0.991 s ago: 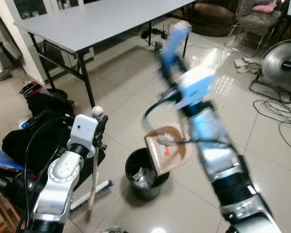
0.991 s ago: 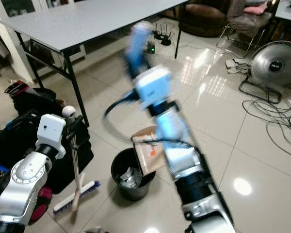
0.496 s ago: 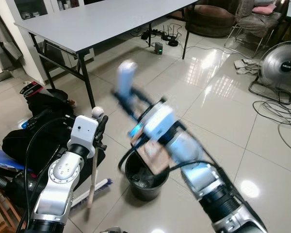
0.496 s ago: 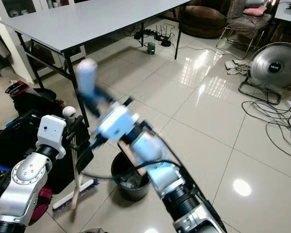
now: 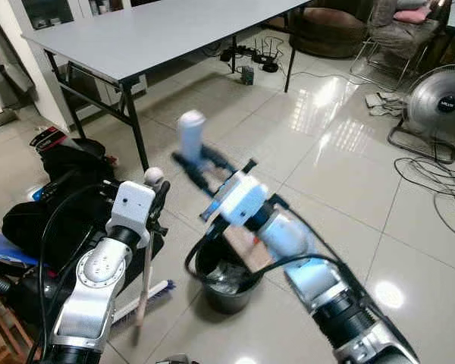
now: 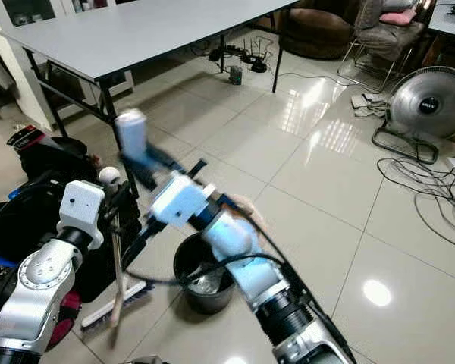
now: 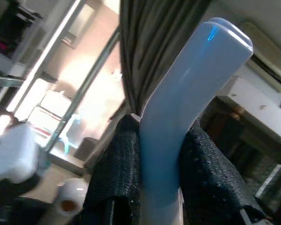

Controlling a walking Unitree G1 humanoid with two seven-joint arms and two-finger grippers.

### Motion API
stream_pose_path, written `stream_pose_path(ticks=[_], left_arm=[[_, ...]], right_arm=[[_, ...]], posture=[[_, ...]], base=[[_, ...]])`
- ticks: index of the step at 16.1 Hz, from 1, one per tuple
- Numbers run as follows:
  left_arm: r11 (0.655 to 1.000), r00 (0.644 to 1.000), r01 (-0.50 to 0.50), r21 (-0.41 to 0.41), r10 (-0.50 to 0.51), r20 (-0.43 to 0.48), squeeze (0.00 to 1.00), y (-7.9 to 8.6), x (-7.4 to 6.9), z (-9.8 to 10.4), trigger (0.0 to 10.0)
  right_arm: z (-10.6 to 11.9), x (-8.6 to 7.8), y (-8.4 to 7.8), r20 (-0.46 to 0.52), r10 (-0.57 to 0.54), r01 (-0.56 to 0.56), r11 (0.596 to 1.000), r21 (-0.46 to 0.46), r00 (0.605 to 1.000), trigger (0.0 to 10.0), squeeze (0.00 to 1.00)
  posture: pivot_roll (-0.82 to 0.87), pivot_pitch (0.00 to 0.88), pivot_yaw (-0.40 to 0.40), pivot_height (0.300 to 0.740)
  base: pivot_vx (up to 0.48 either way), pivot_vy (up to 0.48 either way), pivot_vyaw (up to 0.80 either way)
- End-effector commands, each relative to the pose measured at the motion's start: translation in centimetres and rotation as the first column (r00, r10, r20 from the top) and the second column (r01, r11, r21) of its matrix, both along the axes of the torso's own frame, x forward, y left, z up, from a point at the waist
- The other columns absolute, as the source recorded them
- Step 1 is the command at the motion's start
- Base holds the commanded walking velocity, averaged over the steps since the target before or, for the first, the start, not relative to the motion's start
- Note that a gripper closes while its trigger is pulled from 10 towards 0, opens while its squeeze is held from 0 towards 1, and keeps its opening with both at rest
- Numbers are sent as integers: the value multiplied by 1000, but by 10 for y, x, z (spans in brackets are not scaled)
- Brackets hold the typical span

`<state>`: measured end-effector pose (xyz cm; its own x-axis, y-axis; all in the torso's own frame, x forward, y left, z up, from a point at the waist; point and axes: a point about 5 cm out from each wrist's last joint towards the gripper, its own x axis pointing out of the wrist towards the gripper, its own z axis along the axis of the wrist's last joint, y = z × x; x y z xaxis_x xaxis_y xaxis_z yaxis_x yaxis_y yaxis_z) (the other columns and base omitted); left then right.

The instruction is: Sweep floor

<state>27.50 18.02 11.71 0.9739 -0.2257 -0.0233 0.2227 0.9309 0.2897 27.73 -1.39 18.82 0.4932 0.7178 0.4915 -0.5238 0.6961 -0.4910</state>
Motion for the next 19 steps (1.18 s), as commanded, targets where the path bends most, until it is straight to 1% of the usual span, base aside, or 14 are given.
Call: stream_pose_path(ticks=[1,2,3,5,7,8,9,10,11,12,13,14,17,19], left_arm=[[1000,999,7,13,-8,40,0,-5,1,10,10000],[1000,999,10,13,-11,39,0,-5,1,10,10000],[1000,999,18,18,-19,40,0,-6,1,10,10000],[999,999,30,20,-31,36,0,-8,2,10,10000],[999,998,42,18,-43,37,0,-11,3,10,10000],[999,998,44,17,-44,37,0,-11,3,10,10000],[998,998,54,16,-54,36,0,-13,3,10,10000],[997,997,71,28,-72,38,0,-16,4,10,10000],[996,996,80,36,-81,39,0,-17,4,10,10000],[993,993,108,49,-109,38,0,-21,3,9,10000],[992,992,120,45,-121,30,0,-22,2,8,10000],[991,992,126,45,-127,27,0,-23,2,8,10000],[988,989,145,45,-145,2,0,-23,0,3,10000],[986,987,162,46,-161,-16,0,-23,-2,-1,10000]], right_arm=[[40,10,-18,109,-85,73,991,109,990,10000,0],[48,12,-24,123,-108,92,987,131,986,10000,0],[62,16,-34,150,-140,117,982,150,979,10000,0],[79,22,-58,159,-212,181,966,187,964,10000,0],[84,26,-82,133,-305,274,938,212,943,10000,0],[84,26,-86,125,-323,292,932,216,938,10000,0],[78,29,-105,55,-415,392,890,233,908,10000,0],[65,33,-125,-61,-508,506,827,243,859,10000,0],[58,34,-133,-115,-548,559,794,238,828,10000,0],[38,34,-152,-273,-612,668,706,236,742,10000,0],[23,30,-169,-369,-659,752,615,239,656,10000,0],[11,25,-181,-389,-718,812,557,177,577,10000,0],[-10,17,-194,-437,-751,853,515,82,496,10000,0],[-15,13,-193,-456,-749,855,516,53,481,10000,0]], posture=[[61,0,1,740],[61,0,1,740],[58,0,2,740],[44,0,6,740],[37,0,5,740],[36,0,5,740],[27,0,4,740],[24,0,3,740],[22,0,3,740],[20,0,3,740],[18,0,3,740],[14,0,6,740],[13,0,7,740],[16,0,3,740]], base=[[0,0,0],[0,0,0],[0,0,0],[0,0,0],[0,0,0],[0,0,0],[0,0,0],[0,0,0],[0,0,0],[0,0,0],[0,0,0],[0,-439,0],[0,-471,0],[0,-472,0]])
